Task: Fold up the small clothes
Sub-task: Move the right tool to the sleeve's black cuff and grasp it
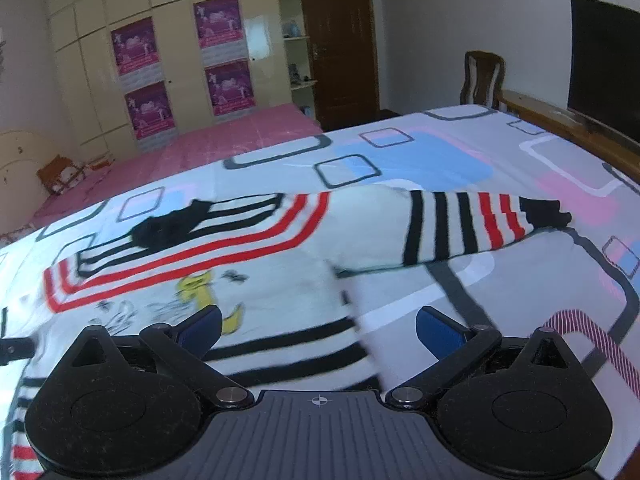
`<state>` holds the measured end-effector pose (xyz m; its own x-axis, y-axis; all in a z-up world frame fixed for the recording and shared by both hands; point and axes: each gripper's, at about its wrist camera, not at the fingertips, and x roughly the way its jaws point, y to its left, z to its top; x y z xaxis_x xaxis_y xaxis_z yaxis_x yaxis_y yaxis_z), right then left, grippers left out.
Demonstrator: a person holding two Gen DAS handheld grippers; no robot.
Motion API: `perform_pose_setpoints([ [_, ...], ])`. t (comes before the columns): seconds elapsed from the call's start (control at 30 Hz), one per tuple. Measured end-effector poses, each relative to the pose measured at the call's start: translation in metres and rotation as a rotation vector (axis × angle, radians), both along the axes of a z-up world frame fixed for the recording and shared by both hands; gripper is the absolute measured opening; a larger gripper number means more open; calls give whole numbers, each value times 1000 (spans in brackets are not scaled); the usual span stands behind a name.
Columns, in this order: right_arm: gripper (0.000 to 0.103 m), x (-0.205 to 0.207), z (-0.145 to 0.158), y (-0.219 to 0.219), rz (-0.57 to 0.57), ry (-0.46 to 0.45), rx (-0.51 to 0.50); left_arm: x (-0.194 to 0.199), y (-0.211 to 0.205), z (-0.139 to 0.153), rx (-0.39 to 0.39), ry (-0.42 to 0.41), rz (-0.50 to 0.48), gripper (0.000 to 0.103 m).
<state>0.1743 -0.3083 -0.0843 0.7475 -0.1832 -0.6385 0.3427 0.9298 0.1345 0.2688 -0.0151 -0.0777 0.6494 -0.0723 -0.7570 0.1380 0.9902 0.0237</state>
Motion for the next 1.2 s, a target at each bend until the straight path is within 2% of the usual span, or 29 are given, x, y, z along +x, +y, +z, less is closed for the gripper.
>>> perform_pose_setpoints([
  [0.2, 102, 27, -19, -73, -44, 15, 12, 20, -43, -10, 22, -19, 1, 102],
  [0.3, 102, 38, -30, -115, -86, 34, 2, 33, -68, -17, 32, -8, 3, 99],
  [0.37, 82, 43, -38, -142, -113, 55, 7, 41, -82, -23, 29, 2, 3, 97],
  [0.67, 82, 59, -73, -254, -294, 117, 78, 59, -125, -39, 63, 28, 9, 96],
  [0.73, 82, 63, -79, -269, -322, 117, 93, 62, -128, -41, 64, 38, 10, 92],
  [0.8, 74, 66, -83, -279, -340, 107, 88, 64, -129, -43, 65, 52, 18, 90],
  [0.83, 62, 67, -83, -283, -347, 107, 79, 65, -129, -44, 66, 55, 24, 89],
  [0.87, 56, 67, -84, -286, -358, 103, 75, 66, -129, -44, 65, 57, 28, 89],
  [0.93, 48, 67, -85, -292, -371, 84, 82, 67, -128, -45, 73, 57, 35, 88],
  [1.03, 12, 65, -84, -293, -354, 47, 97, 67, -127, -45, 69, 60, 27, 81],
  [1.1, 11, 65, -82, -290, -350, 24, 92, 67, -125, -44, 47, 68, 19, 76],
  [1.2, 8, 69, -66, -273, -286, -22, 45, 66, -119, -41, 35, 62, 21, 74],
])
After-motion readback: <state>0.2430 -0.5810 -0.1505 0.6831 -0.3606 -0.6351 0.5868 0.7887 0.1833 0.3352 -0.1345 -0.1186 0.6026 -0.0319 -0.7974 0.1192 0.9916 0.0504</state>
